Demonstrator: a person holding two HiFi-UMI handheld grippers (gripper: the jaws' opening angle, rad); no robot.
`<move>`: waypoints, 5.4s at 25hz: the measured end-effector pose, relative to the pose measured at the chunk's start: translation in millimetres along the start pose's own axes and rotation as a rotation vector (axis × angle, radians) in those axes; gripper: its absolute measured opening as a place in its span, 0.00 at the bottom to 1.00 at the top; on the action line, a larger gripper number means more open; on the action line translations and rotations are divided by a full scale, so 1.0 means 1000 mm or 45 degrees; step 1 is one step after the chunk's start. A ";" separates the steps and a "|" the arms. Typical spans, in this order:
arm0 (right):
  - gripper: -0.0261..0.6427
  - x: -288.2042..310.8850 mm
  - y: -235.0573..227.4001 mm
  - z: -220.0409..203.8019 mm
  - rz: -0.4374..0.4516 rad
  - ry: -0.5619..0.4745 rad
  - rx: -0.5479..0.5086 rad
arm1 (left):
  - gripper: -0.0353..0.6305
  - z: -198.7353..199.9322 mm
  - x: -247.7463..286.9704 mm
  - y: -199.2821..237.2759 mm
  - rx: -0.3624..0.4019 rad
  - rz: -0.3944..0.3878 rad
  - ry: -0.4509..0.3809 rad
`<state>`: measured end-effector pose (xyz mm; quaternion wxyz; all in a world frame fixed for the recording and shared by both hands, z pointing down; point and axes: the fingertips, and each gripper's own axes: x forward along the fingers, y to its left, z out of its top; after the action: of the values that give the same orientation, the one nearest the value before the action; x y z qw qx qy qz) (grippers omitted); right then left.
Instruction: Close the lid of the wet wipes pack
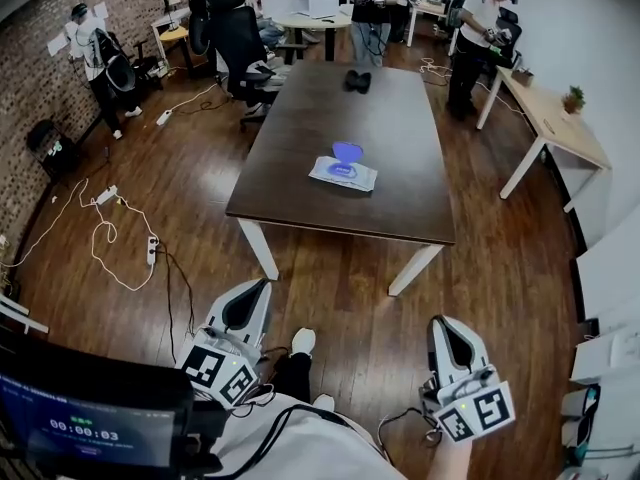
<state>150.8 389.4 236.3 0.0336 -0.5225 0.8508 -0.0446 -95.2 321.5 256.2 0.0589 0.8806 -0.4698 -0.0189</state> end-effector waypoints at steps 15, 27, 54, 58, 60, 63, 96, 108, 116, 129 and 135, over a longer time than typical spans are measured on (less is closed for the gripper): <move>0.05 0.201 -0.075 0.011 -0.058 0.005 -0.010 | 0.05 0.028 0.184 0.131 0.009 -0.093 -0.040; 0.05 0.355 -0.120 0.022 -0.103 0.029 -0.024 | 0.05 0.044 0.317 0.235 -0.010 -0.171 -0.026; 0.05 0.498 -0.232 -0.107 0.180 0.302 0.109 | 0.05 -0.064 0.468 0.245 -0.135 -0.169 0.186; 0.05 0.525 -0.254 -0.151 0.229 0.363 0.165 | 0.05 -0.119 0.490 0.250 -0.157 -0.174 0.257; 0.09 0.543 -0.261 -0.171 0.254 0.408 0.120 | 0.05 -0.144 0.501 0.253 -0.159 -0.178 0.287; 0.23 0.569 -0.268 -0.199 0.304 0.487 0.025 | 0.05 -0.174 0.512 0.254 -0.175 -0.177 0.320; 0.44 0.597 -0.256 -0.260 0.419 0.600 0.071 | 0.05 -0.232 0.511 0.263 -0.245 -0.106 0.406; 0.44 0.573 -0.233 -0.269 0.415 0.635 0.045 | 0.05 -0.220 0.493 0.254 -0.226 -0.114 0.379; 0.44 0.567 -0.214 -0.284 0.433 0.688 0.015 | 0.05 -0.215 0.476 0.256 -0.217 -0.110 0.369; 0.44 0.569 -0.190 -0.319 0.496 0.852 -0.090 | 0.05 -0.219 0.466 0.260 -0.223 -0.117 0.380; 0.44 0.570 -0.189 -0.329 0.508 0.922 -0.148 | 0.05 -0.221 0.470 0.262 -0.230 -0.124 0.384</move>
<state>27.0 -190.6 578.2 -0.2892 -0.2989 0.8934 -0.1700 -29.5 -193.8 518.0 0.2067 0.8862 -0.4089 0.0684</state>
